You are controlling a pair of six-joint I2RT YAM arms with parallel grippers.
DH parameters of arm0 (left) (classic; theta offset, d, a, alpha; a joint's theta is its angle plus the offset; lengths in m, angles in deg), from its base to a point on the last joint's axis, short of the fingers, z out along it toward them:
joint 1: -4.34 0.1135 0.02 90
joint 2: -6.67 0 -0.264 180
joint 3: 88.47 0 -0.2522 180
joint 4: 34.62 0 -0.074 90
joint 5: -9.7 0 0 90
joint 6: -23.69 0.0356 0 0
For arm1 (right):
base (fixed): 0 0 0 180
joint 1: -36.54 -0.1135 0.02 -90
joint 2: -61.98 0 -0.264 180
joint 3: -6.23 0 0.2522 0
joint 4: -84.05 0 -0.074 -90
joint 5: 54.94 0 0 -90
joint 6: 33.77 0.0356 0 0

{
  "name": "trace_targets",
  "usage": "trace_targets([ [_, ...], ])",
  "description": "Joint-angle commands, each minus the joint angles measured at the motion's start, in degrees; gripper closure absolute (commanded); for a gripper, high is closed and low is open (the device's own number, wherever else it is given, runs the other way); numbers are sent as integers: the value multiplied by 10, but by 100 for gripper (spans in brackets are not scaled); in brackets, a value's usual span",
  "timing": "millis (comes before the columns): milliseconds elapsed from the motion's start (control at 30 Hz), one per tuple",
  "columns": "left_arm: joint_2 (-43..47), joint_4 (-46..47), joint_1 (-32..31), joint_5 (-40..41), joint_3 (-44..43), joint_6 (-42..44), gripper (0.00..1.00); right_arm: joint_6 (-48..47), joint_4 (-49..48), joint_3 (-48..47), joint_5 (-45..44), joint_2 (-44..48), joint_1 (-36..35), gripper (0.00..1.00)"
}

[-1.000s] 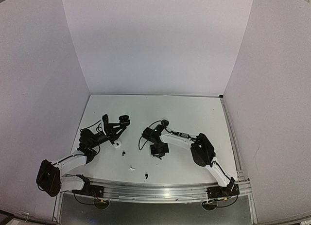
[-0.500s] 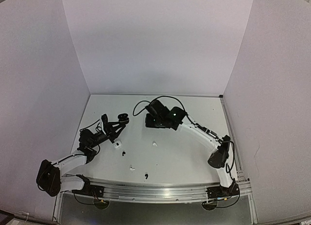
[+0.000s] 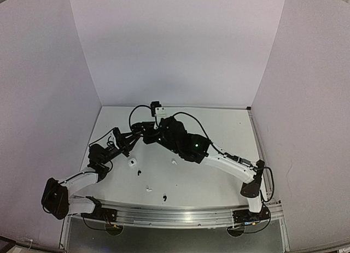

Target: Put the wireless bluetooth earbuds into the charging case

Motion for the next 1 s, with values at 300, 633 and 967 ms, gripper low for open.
trace_targets([
  [300,13,33,-1,20,-22,-4,100,-52,-134,0,-2,-39,-10,100],
  [633,11,36,-2,29,-23,-14,100,-53,-136,16,-2,-51,-10,100],
  [967,9,36,-2,30,-28,-19,100,-57,-140,39,-16,-50,-10,100],
])
